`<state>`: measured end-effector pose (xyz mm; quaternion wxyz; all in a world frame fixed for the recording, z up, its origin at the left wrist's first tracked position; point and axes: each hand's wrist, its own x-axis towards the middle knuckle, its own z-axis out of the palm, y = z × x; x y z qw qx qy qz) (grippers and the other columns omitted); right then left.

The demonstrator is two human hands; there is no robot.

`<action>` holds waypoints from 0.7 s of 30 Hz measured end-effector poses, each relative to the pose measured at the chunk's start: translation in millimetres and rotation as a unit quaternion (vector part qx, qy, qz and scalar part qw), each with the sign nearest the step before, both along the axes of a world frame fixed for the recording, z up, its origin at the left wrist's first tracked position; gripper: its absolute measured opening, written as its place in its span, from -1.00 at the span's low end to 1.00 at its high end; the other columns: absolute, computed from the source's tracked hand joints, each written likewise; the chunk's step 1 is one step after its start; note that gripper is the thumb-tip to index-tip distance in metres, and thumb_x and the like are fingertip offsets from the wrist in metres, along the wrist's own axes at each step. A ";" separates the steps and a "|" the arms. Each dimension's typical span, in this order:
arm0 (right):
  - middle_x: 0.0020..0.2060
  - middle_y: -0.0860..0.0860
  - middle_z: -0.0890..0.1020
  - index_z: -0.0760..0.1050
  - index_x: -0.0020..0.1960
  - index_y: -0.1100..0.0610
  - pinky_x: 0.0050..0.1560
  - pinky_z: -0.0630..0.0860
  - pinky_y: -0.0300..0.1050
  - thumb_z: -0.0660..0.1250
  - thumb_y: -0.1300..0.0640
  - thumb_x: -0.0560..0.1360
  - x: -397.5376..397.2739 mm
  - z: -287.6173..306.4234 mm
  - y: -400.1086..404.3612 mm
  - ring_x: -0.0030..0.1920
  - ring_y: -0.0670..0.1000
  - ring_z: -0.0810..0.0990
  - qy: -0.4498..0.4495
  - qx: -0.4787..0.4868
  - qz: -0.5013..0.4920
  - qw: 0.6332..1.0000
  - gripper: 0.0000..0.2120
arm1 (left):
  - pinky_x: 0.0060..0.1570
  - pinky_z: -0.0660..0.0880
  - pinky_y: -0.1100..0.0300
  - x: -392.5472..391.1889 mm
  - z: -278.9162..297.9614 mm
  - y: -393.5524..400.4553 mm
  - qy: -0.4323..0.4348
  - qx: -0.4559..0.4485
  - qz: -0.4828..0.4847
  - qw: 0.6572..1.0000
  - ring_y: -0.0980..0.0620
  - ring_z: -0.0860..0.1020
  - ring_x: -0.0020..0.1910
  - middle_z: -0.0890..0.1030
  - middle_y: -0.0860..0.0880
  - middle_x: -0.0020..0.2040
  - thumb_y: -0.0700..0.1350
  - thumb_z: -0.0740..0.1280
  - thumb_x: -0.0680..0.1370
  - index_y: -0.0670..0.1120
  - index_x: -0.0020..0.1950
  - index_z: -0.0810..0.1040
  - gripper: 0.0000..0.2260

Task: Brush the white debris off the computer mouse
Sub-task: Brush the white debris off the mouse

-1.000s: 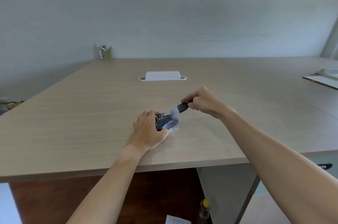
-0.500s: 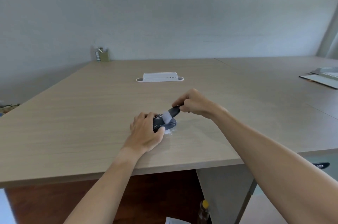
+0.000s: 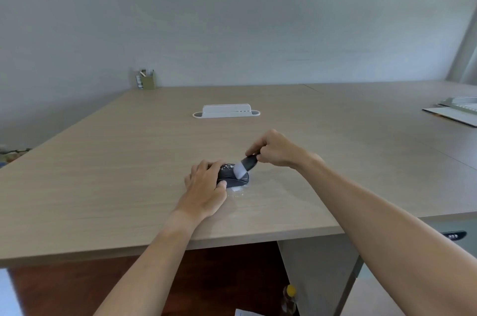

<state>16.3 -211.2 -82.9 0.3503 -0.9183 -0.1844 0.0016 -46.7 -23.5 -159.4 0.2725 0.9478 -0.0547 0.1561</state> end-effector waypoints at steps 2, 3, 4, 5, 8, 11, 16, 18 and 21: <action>-0.10 0.10 0.71 0.69 0.00 0.22 -0.11 0.44 -0.29 0.16 0.44 0.36 1.2 -1.7 -6.8 -0.01 -0.01 0.58 -0.014 -0.020 -0.020 1.000 -0.60 | 0.28 0.11 0.12 0.2 -0.2 -0.5 0.000 -0.003 -0.004 1.000 0.00 0.26 0.30 0.38 0.03 0.24 -0.14 0.16 0.52 0.12 0.39 0.36 -0.56; -0.06 0.12 0.72 0.69 -0.01 0.23 -0.06 0.44 -0.25 0.14 0.45 0.36 2.3 -1.5 -9.9 0.02 0.02 0.59 -0.021 -0.024 -0.031 0.999 -0.59 | 0.30 0.11 0.11 0.5 -0.4 -0.4 0.000 -0.004 -0.005 1.000 0.00 0.26 0.30 0.38 0.03 0.25 -0.14 0.16 0.52 0.12 0.40 0.36 -0.56; -0.04 0.12 0.72 0.69 -0.01 0.23 -0.03 0.44 -0.24 0.13 0.45 0.35 2.9 -1.0 -12.1 0.04 0.03 0.59 -0.026 -0.024 -0.039 0.999 -0.58 | 0.31 0.11 0.11 0.9 -0.6 -0.3 0.000 -0.004 -0.006 1.000 0.00 0.26 0.31 0.38 0.03 0.25 -0.15 0.16 0.53 0.12 0.41 0.36 -0.55; -0.05 0.12 0.72 0.70 -0.02 0.21 -0.03 0.43 -0.24 0.13 0.44 0.35 3.0 0.0 -13.1 0.04 0.02 0.59 -0.026 -0.017 -0.044 0.999 -0.58 | 0.32 0.11 0.10 0.9 -1.1 -0.3 0.001 -0.003 -0.008 1.000 0.00 0.26 0.31 0.38 0.04 0.26 -0.15 0.16 0.53 0.12 0.41 0.35 -0.55; -0.13 0.09 0.68 0.70 -0.02 0.18 -0.19 0.39 -0.30 0.17 0.43 0.34 0.1 2.4 -7.4 -0.10 -0.03 0.53 -0.004 0.033 -0.029 0.999 -0.59 | 0.32 0.09 0.10 1.2 -1.4 0.9 -0.001 -0.002 -0.015 1.000 0.01 0.26 0.33 0.39 0.05 0.26 -0.17 0.16 0.53 0.11 0.41 0.35 -0.55; -0.07 0.19 0.70 0.69 -0.04 0.18 -0.28 0.39 -0.26 0.18 0.45 0.32 -1.4 -1.0 0.6 -0.22 -0.03 0.49 0.035 0.069 0.005 0.997 -0.59 | 0.31 0.10 0.10 1.4 -1.8 1.3 -0.005 -0.004 -0.023 1.000 0.03 0.27 0.33 0.40 0.08 0.26 -0.20 0.16 0.52 0.12 0.39 0.36 -0.54; -0.03 0.11 0.72 0.70 -0.03 0.20 0.01 0.44 -0.20 0.13 0.44 0.33 4.4 0.9 -3.5 0.11 0.05 0.57 -0.048 -0.010 -0.031 0.998 -0.57 | 0.27 0.05 0.17 2.2 -3.4 1.0 -0.004 -0.010 -0.030 0.999 0.05 0.25 0.35 0.40 0.08 0.30 -0.22 0.14 0.52 0.10 0.43 0.34 -0.51; -0.04 0.09 0.72 0.70 -0.03 0.19 -0.01 0.44 -0.20 0.14 0.44 0.34 4.9 4.2 -6.8 0.07 0.03 0.58 -0.055 0.011 -0.042 0.998 -0.58 | 0.29 0.04 0.17 3.0 -3.6 1.7 -0.004 -0.011 -0.028 1.000 0.04 0.25 0.36 0.40 0.08 0.31 -0.23 0.14 0.53 0.09 0.44 0.34 -0.50; -0.16 0.05 0.68 0.69 -0.02 0.17 -0.20 0.42 -0.24 0.18 0.44 0.35 -0.2 7.0 -2.2 -0.17 -0.01 0.53 0.009 0.108 -0.022 0.994 -0.61 | 0.27 0.03 0.19 3.6 -2.8 1.1 -0.002 -0.006 -0.026 1.000 0.03 0.25 0.37 0.39 0.06 0.30 -0.23 0.14 0.54 0.06 0.44 0.34 -0.53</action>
